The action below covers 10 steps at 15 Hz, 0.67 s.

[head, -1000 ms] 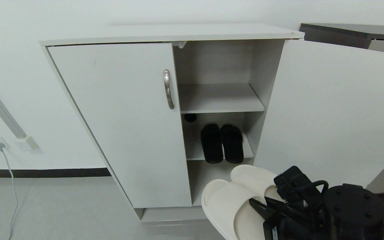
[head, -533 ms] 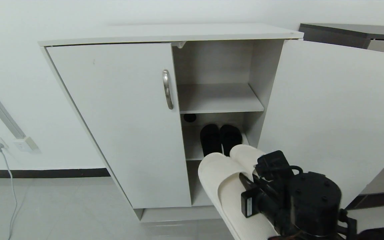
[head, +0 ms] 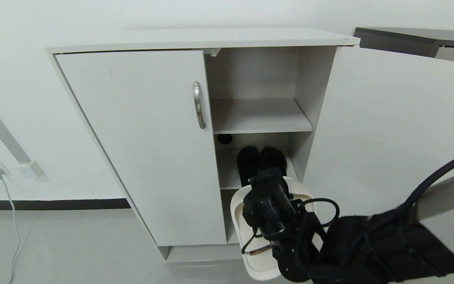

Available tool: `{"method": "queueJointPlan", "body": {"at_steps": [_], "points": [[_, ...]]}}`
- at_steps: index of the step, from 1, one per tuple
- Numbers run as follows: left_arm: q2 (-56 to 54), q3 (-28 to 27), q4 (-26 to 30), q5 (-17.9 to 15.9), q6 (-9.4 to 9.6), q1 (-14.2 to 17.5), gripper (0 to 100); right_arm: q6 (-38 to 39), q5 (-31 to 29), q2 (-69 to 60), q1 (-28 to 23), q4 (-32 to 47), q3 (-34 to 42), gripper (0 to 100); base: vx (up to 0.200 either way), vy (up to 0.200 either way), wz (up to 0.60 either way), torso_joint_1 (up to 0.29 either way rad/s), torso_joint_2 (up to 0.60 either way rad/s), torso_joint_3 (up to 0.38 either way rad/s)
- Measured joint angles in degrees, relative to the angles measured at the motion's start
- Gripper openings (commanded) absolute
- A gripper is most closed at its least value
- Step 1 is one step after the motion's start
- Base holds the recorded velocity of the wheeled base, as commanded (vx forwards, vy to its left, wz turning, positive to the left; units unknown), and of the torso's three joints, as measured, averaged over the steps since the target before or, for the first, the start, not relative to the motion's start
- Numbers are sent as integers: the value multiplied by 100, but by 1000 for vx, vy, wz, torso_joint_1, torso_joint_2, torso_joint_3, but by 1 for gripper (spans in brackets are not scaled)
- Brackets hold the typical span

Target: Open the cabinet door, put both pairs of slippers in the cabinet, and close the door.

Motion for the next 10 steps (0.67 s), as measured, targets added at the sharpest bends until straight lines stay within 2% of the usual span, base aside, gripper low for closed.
{"method": "queueJointPlan", "body": {"at_steps": [2, 4, 6, 10], "points": [[0, 2, -2, 2, 0, 0, 0, 628, -208, -96, -27, 1640, -1248, 0, 0, 0, 0, 0, 0, 0], [0, 2, -5, 2, 0, 0, 0, 614, -438, -261, -49, 2224, -2138, 0, 0, 0, 0, 0, 0, 0], [0, 2, -7, 9, -4, 0, 0, 124, -506, -440, -77, 1612, -2356, 0, 0, 0, 0, 0, 0, 0], [0, 7, -10, 27, -6, 0, 0, -289, -534, -584, -138, 917, -2029, 0, 0, 0, 0, 0, 0, 0]]}}
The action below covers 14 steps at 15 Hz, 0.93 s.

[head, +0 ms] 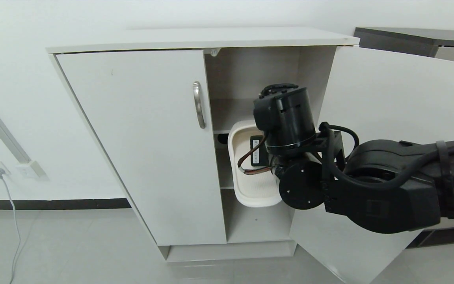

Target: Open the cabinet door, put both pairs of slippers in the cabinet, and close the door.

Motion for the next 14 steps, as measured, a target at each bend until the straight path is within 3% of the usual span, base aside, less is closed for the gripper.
{"method": "queueJointPlan", "body": {"at_steps": [6, 14], "points": [[0, 2, 2, 1, -2, 0, 0, -11, 9, 16, -46, -46, 151, 0, 0, 0, 0, 0, 0, 0], [0, 0, 2, 1, -2, 0, 0, -6, 2, 22, -49, -55, 210, 0, 200, 0, 0, 4, 2, 3]]}}
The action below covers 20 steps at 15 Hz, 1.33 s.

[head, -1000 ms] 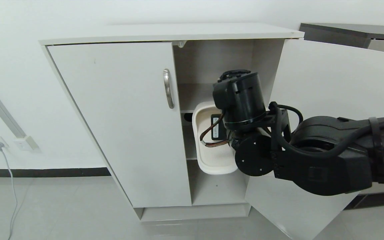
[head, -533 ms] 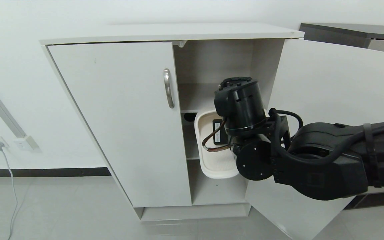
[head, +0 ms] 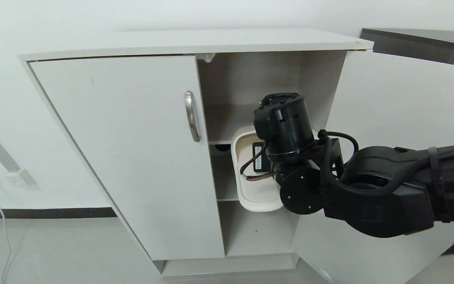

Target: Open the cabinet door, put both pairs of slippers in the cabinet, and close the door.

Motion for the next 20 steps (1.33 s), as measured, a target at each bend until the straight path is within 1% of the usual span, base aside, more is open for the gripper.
{"method": "queueJointPlan", "body": {"at_steps": [7, 10, 14, 17, 18, 20], "points": [[0, 0, -2, -1, 0, 0, 0, -41, 9, 41, 5, -241, 124, 0, 200, 0, 0, 4, 5, 2], [0, 2, 0, 2, -6, 0, 0, -150, 17, 111, -6, -517, 124, 0, 0, 0, 0, 0, 0, 0], [0, 2, -2, 5, -13, 0, 0, -455, 112, 323, -72, -1103, 124, 0, 0, 0, 0, 0, 0, 0], [0, 2, -2, 2, -15, 0, 0, -495, 450, 463, -233, -1112, 77, 0, 0, 0, 0, 0, 0, 0], [0, 2, -2, 7, -15, 0, 0, -501, 480, 496, -266, -1092, 27, 0, 0, 0, 0, 0, 0, 0], [0, 2, -2, 7, -17, 0, 0, -512, 529, 584, -386, -922, -271, 0, 0, 0, 0, 0, 0, 0]]}}
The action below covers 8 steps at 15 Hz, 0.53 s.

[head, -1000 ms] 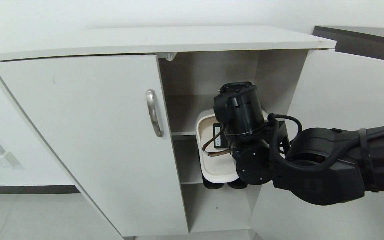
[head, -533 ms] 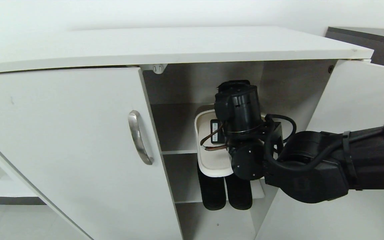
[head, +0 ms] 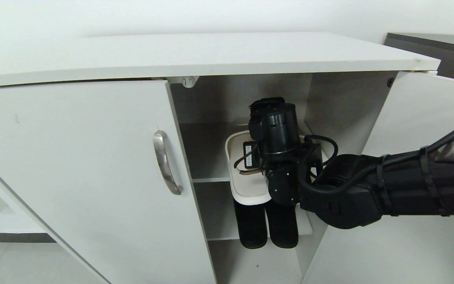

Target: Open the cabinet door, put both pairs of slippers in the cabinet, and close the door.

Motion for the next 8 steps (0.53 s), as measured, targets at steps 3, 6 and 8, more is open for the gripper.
{"method": "queueJointPlan", "body": {"at_steps": [3, 6, 8], "points": [[0, 0, 0, 0, 0, 0, 0, -5, 44, 185, -174, 460, -641, 0, 0, 0, 0, 0, 0, 0], [0, 0, 0, 0, 0, 0, 0, -13, 57, 424, -325, 568, -1113, 0, 0, 0, 0, 0, 0, 0], [0, 0, 0, 2, 0, 0, 0, -13, 57, 544, -369, 569, -1231, 0, 0, 0, 0, 0, 0, 0]]}}
